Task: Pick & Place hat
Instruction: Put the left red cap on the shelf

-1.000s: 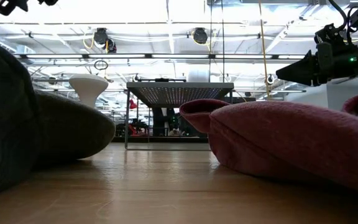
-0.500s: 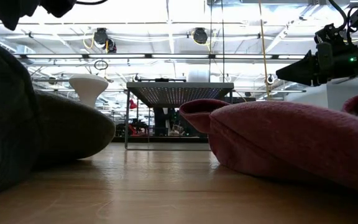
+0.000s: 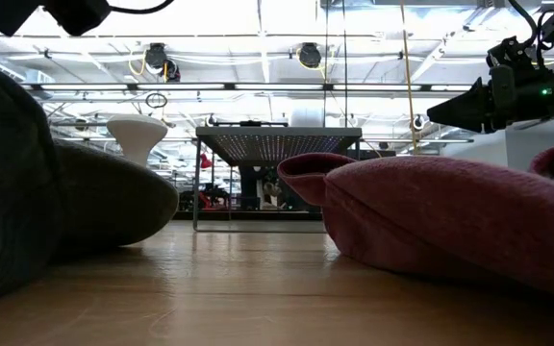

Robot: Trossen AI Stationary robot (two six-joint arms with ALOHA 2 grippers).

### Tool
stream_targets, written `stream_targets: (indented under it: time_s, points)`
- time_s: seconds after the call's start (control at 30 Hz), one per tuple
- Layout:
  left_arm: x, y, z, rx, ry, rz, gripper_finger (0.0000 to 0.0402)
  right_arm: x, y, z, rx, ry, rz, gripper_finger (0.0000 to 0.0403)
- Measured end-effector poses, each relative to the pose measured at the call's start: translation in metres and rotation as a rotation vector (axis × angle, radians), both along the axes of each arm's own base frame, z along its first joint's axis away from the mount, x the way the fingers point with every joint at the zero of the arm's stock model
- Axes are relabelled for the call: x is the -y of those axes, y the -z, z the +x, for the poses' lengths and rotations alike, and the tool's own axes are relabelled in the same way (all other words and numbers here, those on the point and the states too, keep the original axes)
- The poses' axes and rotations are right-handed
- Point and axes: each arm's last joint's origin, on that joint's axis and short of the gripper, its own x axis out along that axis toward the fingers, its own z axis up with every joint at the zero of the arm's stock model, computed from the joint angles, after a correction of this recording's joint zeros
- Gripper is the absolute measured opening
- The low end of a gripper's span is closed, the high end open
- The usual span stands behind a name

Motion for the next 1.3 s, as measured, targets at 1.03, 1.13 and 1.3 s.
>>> stream_targets:
  time_s: [1.03, 1.13, 1.3]
  points:
    - [0.037, 0.067, 0.040, -0.144, -0.095, 0.245, 0.0186, 0.000, 0.000, 0.000, 0.000, 0.000, 0.000, 0.0210]
    - [0.040, 0.073, 0.040, -0.163, -0.096, 0.267, 0.0186, 0.000, 0.000, 0.000, 0.001, 0.000, 0.000, 0.0210]
    - [0.044, 0.082, 0.041, -0.191, -0.123, 0.320, 0.0186, 0.000, 0.000, 0.000, 0.004, 0.001, -0.001, 0.0210]
